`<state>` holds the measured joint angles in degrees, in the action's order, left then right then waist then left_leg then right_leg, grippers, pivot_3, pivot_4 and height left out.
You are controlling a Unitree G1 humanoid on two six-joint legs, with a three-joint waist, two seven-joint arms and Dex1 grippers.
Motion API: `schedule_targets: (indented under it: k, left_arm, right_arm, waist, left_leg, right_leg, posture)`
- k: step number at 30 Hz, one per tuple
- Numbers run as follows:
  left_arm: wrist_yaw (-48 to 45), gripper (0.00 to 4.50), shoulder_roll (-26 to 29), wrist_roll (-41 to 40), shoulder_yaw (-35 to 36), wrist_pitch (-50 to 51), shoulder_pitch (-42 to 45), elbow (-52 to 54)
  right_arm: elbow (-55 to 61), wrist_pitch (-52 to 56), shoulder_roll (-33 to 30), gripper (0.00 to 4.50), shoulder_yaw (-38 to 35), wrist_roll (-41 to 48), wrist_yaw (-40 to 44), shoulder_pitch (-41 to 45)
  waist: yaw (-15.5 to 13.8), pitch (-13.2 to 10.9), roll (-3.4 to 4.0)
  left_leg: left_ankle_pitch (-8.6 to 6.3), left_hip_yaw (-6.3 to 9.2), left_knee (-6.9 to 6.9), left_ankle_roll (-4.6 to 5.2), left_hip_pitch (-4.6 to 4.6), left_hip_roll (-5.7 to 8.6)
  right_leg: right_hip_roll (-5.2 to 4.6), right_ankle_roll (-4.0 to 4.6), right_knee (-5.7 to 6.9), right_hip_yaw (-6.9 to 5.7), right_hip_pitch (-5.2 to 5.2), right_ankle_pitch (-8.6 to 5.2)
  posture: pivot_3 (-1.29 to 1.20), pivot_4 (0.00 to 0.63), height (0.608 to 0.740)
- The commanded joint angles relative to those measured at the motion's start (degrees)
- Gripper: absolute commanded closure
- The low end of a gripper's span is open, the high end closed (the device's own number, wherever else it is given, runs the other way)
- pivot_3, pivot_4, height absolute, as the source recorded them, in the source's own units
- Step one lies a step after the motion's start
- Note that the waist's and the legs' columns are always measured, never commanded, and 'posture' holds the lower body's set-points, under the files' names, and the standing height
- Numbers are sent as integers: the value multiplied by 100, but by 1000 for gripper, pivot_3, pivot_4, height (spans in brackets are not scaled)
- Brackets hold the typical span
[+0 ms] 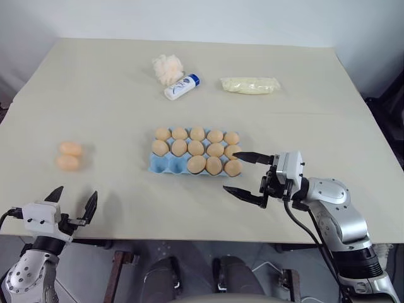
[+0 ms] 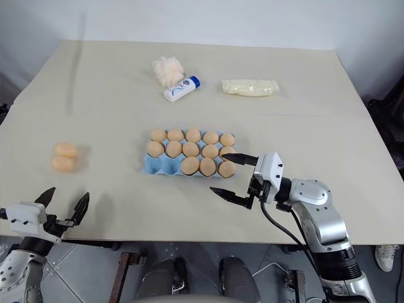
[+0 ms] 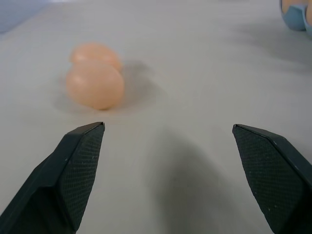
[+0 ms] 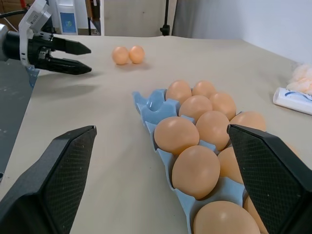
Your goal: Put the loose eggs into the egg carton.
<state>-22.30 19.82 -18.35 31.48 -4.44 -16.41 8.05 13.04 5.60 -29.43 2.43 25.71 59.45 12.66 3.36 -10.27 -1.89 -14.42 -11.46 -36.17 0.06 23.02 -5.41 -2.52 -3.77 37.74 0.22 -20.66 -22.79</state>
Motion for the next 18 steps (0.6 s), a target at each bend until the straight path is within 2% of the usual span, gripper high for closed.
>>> schedule_targets:
  k: [1,7,18]
  left_arm:
    - [423,29,8,-288,340,78,357,33]
    - [568,29,132,-192,117,297,1024,-334]
    - [927,29,464,290,-369,344,2800,-2033]
  right_arm:
    - [40,-94,12,0,-38,60,39,77]
    - [46,-85,-7,0,-54,52,23,84]
    - [157,-92,0,0,-95,9,-148,-25]
  waist:
    - [-6,0,0]
    - [-17,1,-1]
    - [-26,3,-4]
  left_leg:
    - [4,1,0,2,0,-1]
    - [23,-1,-1,11,0,2]
    - [30,-9,-2,6,1,2]
  right_leg:
    - [0,0,1,-1,0,0]
    - [0,-2,1,0,0,2]
    - [5,-8,9,2,-5,4]
  posture:
    - [0,150,740]
    - [0,150,740]
    - [0,150,740]
